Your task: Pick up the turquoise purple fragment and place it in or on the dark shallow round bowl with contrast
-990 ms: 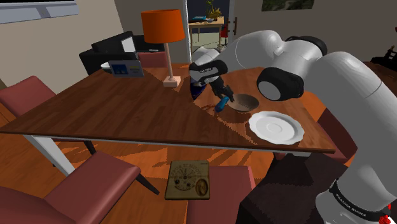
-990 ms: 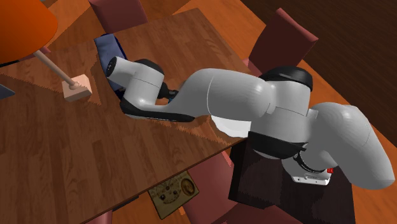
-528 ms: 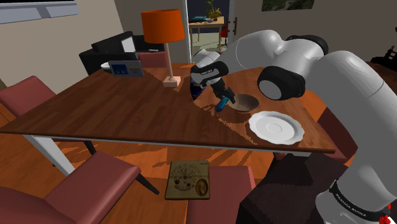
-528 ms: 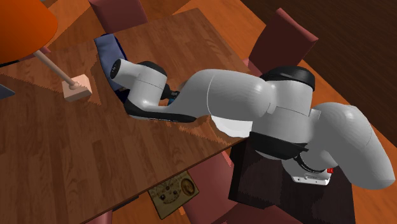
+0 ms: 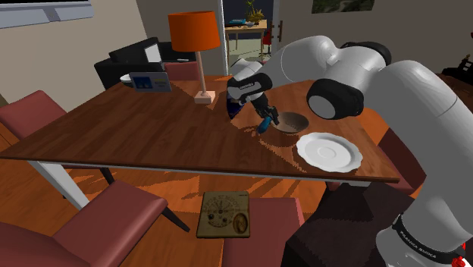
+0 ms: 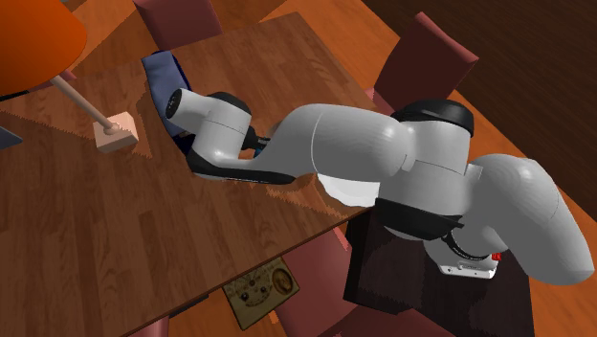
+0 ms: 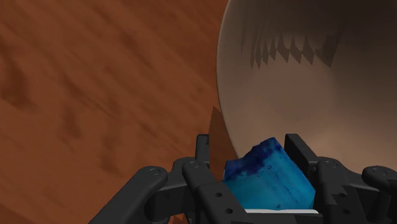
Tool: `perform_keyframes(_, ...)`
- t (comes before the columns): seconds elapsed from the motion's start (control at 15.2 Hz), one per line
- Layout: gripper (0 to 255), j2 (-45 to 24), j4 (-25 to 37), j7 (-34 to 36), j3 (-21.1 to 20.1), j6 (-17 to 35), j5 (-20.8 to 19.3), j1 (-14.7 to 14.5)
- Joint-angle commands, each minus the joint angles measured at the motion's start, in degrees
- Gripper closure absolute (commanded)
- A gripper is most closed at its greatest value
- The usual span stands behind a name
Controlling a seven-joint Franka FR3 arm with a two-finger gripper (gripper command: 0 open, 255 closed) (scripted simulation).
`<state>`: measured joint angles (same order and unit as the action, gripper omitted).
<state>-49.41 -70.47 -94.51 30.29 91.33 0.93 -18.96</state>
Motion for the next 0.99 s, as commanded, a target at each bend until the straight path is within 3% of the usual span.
perform_keyframes(0.0, 255, 0.0, 0.0, 0.0, 0.0, 0.0, 0.0, 0.0)
perform_keyframes(0.73, 255, 2.0, 2.0, -0.8, 0.6, -3.8, -0.7, -0.1)
perform_keyframes(0.79, 0, 1.7, 1.6, -0.7, 0.5, -3.1, -0.6, -0.1)
perform_keyframes(0.86, 0, 1.7, 1.6, -0.7, 0.5, -3.1, -0.6, -0.1)
perform_keyframes(0.92, 0, -0.6, 5.5, -0.5, 1.0, -6.2, -3.4, -1.7)
